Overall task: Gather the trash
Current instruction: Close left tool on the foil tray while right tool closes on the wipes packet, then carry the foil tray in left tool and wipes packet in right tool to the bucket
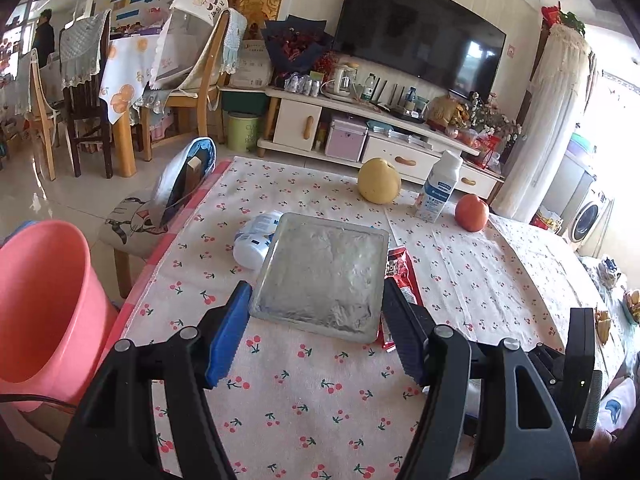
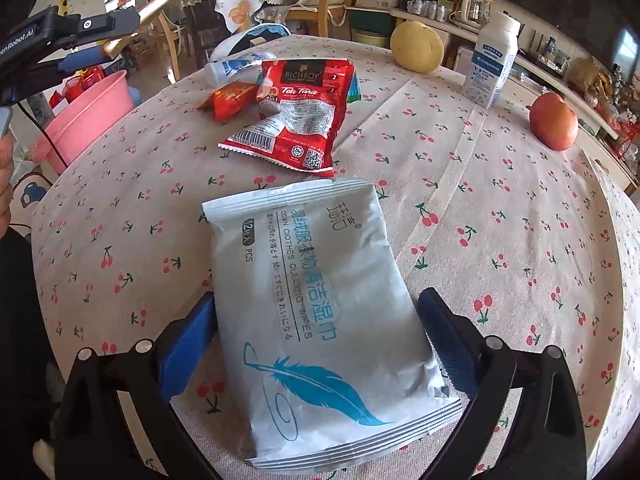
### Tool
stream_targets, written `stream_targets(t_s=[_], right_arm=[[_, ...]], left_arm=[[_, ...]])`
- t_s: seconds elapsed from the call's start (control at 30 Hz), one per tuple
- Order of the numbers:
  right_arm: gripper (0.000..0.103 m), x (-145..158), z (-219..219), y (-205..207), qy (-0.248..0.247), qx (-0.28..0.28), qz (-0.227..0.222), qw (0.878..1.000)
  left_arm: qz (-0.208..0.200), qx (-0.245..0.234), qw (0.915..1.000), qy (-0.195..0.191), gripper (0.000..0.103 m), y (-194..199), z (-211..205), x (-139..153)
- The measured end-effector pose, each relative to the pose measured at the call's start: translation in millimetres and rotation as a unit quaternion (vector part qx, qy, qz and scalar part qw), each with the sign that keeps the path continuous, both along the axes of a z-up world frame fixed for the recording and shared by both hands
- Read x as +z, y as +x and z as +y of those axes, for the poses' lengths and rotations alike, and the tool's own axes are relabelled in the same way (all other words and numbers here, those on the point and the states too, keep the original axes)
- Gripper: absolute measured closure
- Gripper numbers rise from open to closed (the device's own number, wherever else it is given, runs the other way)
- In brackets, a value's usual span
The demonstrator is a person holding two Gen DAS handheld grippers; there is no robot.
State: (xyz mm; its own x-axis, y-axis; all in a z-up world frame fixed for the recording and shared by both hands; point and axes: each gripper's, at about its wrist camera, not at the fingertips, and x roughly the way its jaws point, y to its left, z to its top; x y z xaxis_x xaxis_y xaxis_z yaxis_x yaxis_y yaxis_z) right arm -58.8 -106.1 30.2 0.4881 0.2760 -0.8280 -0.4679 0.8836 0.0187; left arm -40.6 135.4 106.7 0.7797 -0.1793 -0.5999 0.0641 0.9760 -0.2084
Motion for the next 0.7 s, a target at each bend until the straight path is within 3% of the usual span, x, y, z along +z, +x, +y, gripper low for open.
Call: stream_targets(t_s=[0.1, 0.47, 0.7], right_arm=[[0.023, 2.8, -3.5, -0.1, 0.009, -0.016, -0.007, 1.000], [0.026, 6.5, -1.7, -8.2, -0.003, -0.078, -0.032, 0.996], [0.027, 37.9, 4.5, -14.8, 0.035, -0.104, -0.063, 0.992]], left_arm=[[-0.002, 0.004, 1.0000, -0.009, 0.036, -0.4, 8.5, -2.9], [-0.023, 0.055, 0.9981, -0.017, 0.036, -5.0, 40.0, 0.0], [-0.038, 0.101, 0.9939, -0.023, 0.036, -9.4, 58.0, 6.5]])
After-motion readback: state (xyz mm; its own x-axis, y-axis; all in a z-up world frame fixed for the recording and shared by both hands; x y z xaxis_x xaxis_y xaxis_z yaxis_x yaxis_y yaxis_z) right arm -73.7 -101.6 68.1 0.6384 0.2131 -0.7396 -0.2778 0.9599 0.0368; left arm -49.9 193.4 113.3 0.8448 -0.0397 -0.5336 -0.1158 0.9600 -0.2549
